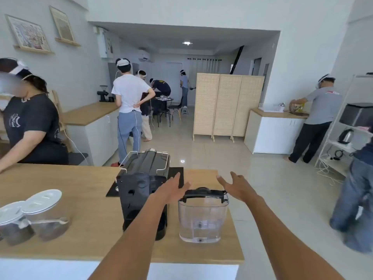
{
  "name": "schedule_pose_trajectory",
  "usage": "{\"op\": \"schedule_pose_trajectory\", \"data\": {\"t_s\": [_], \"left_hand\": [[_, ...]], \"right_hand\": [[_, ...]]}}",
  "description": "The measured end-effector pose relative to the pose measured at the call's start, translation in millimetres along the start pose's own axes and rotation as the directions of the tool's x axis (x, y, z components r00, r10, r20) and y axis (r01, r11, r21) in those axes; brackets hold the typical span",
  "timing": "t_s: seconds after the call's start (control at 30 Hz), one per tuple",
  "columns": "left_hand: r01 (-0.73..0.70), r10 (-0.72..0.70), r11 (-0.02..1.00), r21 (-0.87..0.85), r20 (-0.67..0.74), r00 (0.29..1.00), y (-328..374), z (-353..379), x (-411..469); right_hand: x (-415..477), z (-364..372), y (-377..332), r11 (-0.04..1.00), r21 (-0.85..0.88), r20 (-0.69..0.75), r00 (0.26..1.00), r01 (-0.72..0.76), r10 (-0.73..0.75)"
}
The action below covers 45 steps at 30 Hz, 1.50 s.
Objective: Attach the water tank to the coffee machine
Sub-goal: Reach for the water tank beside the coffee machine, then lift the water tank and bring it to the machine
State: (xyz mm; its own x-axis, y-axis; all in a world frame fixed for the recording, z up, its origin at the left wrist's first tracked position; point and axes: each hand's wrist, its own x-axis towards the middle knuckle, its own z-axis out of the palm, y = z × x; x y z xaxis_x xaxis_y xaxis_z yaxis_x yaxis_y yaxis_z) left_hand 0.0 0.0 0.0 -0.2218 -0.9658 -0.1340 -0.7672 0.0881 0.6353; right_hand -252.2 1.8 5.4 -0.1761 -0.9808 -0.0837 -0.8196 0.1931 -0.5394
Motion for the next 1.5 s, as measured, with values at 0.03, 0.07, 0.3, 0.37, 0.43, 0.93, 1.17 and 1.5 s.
{"op": "schedule_pose_trajectory", "data": {"t_s": [0.03, 0.07, 0.3, 0.37, 0.43, 0.93, 1.17, 1.5], "left_hand": [[0.031, -0.031, 1.000, -0.003, -0.007, 0.999, -0.4, 8.1, 0.8], [0.064, -0.064, 0.997, -0.032, -0.013, 0.998, -2.8, 15.3, 5.2], [0.236, -0.264, 0.931, -0.278, -0.069, 0.962, -11.5, 54.4, 19.3], [0.250, -0.286, 0.908, -0.336, -0.060, 0.956, -13.8, 60.4, 24.4], [0.249, -0.292, 0.898, -0.361, -0.067, 0.954, -14.8, 64.7, 25.9], [0.019, -0.286, 0.830, -0.557, -0.396, 0.873, -23.8, 83.9, 17.2], [-0.030, -0.289, 0.809, -0.587, -0.442, 0.849, -27.4, 89.2, 20.7], [0.060, -0.217, 0.849, -0.525, -0.242, 0.946, -23.0, 80.0, 14.0]], "right_hand": [[-1.3, 5.3, 3.9, 1.000, 0.028, 0.012, 1.000, -0.009, 0.009], [-0.7, 9.2, 7.6, 0.999, 0.047, 0.023, 1.000, -0.021, 0.020], [9.1, 52.2, 27.4, 0.974, 0.217, 0.075, 0.996, -0.073, 0.058], [10.3, 61.4, 32.2, 0.954, 0.287, 0.080, 0.995, -0.080, 0.059], [10.1, 67.3, 35.3, 0.922, 0.380, 0.078, 0.996, -0.074, 0.048], [0.2, 78.0, 49.4, 0.777, 0.619, -0.126, 0.991, 0.113, -0.044], [-0.5, 81.3, 53.3, 0.695, 0.700, -0.214, 0.977, 0.161, -0.010], [-2.8, 83.3, 47.6, 0.690, 0.717, -0.107, 0.994, 0.103, -0.037]]}}
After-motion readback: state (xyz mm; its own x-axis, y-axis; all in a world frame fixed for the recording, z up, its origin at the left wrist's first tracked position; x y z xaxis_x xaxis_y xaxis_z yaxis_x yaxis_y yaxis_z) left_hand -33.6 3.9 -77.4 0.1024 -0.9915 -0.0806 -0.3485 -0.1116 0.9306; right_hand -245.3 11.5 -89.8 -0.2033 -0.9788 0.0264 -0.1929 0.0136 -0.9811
